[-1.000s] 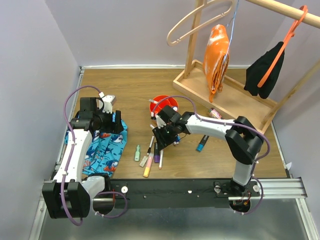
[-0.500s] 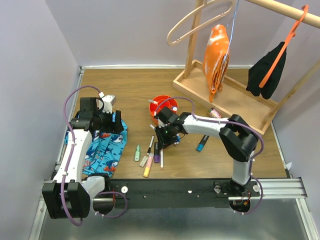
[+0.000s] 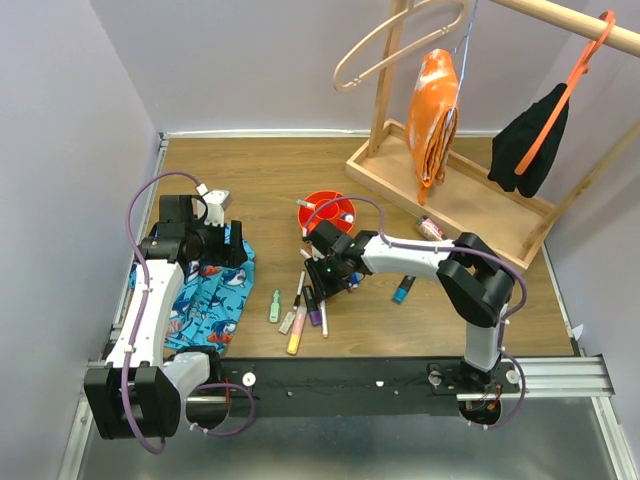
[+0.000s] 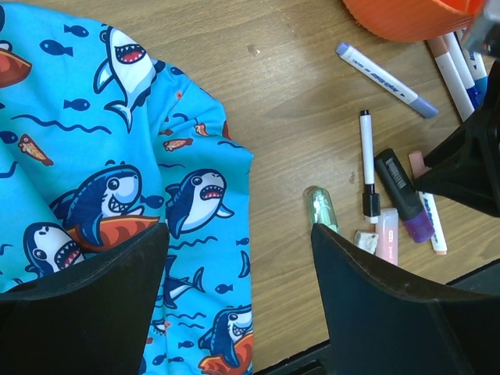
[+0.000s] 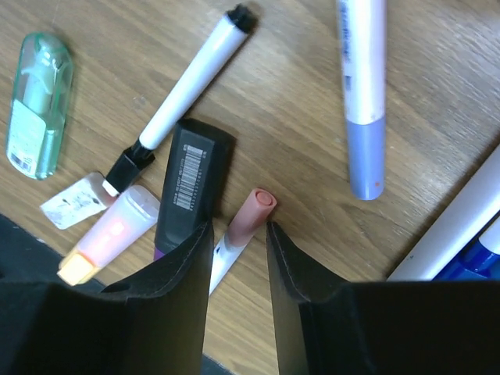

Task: Sort the stationery into containers
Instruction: Pick up the pen from the center of the board.

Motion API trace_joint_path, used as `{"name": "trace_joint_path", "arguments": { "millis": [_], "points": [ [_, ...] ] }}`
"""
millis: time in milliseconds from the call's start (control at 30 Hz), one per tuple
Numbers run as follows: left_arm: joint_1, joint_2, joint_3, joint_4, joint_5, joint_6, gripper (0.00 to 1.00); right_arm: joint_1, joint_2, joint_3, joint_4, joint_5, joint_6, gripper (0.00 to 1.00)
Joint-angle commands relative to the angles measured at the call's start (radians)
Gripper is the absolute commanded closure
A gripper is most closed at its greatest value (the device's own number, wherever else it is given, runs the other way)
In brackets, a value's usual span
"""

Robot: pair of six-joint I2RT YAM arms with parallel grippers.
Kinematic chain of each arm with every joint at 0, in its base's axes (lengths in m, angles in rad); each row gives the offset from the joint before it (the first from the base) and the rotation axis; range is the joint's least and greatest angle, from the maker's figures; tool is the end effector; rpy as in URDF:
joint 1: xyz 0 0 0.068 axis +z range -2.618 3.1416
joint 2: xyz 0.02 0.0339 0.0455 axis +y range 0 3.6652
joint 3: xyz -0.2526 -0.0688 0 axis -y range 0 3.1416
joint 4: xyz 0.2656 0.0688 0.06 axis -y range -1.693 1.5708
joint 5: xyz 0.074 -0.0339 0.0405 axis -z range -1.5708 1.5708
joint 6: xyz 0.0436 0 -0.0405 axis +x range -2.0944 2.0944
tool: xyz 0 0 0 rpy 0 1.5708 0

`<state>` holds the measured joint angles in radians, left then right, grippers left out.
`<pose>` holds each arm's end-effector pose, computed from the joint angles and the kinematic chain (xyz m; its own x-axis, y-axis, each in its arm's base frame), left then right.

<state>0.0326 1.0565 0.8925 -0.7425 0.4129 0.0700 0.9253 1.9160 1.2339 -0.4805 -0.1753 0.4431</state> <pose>0.2383 -0.0097 0.2595 -0.7698 0.0390 -0.6371 0.2719 0.9231 -0.2720 0.2321 0.3208 0.1230 -0.8539 -0.4321 -0.2900 -0.5115 0.7995 0.3148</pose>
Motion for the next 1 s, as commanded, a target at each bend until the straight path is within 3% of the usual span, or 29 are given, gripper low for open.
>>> {"name": "trace_joint_path", "arguments": {
  "millis": [0, 200, 300, 433, 733, 967],
  "points": [
    [0.006, -0.015, 0.01, 0.022, 0.018, -0.032, 0.18, 0.073, 0.123, -0.131, -0.018, 0.236, -0.125, 0.58],
    [0.004, -0.044, 0.011, 0.034, 0.013, -0.052, 0.17, 0.083, 0.17, -0.149, -0.013, 0.329, -0.165, 0.62],
    [0.004, -0.058, 0.022, 0.02, 0.007, -0.052, 0.16, 0.083, 0.196, -0.175, -0.001, 0.342, -0.173, 0.74],
    [0.006, -0.067, 0.028, 0.012, 0.006, -0.05, 0.16, 0.09, 0.196, -0.18, 0.013, 0.346, -0.184, 0.99],
    [0.004, -0.055, 0.034, 0.002, 0.017, -0.038, 0.16, 0.092, -0.032, -0.087, -0.114, 0.243, -0.244, 1.0],
    [0.006, -0.024, 0.029, 0.003, 0.024, -0.033, 0.16, 0.087, -0.182, 0.056, -0.095, 0.122, -0.308, 0.99]
  ]
}}
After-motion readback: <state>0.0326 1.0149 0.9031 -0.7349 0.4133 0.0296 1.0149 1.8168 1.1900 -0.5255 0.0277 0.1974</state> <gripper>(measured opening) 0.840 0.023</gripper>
